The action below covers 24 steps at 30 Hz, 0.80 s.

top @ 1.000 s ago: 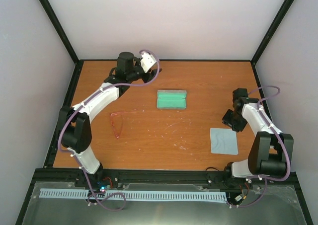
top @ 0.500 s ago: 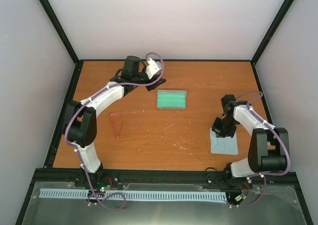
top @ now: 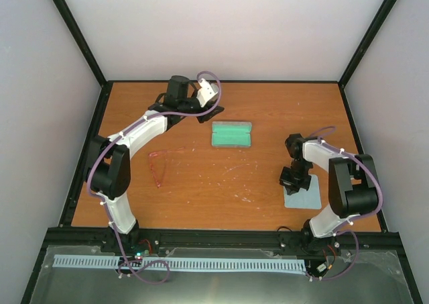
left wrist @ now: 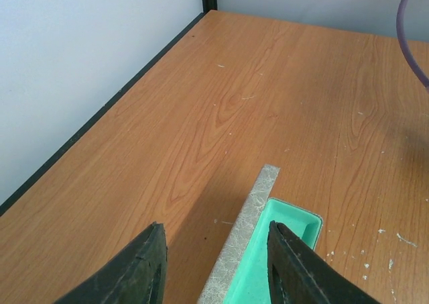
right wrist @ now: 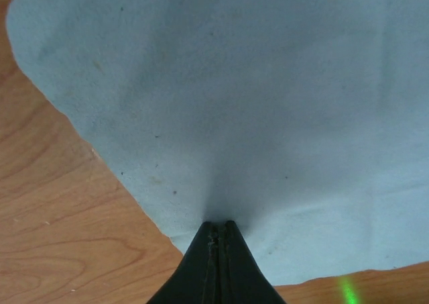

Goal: Organize the sunglasses
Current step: Move the glasses cleaning cloth to the center of the board.

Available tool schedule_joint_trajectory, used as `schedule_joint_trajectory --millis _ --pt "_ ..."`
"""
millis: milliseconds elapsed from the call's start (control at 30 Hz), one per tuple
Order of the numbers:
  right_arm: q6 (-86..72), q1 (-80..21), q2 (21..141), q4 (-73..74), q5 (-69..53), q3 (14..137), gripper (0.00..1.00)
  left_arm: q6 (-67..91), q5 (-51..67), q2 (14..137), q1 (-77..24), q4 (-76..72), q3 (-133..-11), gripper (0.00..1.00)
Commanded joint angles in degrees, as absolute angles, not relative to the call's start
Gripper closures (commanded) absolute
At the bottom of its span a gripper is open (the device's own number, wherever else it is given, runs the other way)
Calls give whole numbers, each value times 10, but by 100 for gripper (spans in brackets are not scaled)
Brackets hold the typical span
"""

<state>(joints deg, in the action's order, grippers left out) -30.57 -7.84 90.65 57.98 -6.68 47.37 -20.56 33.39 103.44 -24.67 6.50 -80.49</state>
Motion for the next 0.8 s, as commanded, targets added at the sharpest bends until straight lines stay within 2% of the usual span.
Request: schedule_joint_trajectory --millis 0,200,533,767 --pt "-317 -103 936 564 -70 470 97 -218 328 1017 -249 67 -807 58" --pt "-318 -133 981 547 -82 505 97 -222 321 1009 -249 66 -794 59" --pt "-313 -200 1069 557 -134 653 97 -230 316 1001 -249 71 -784 59" --pt "-304 -259 1102 570 -195 690 97 -233 318 989 -249 73 -765 61"
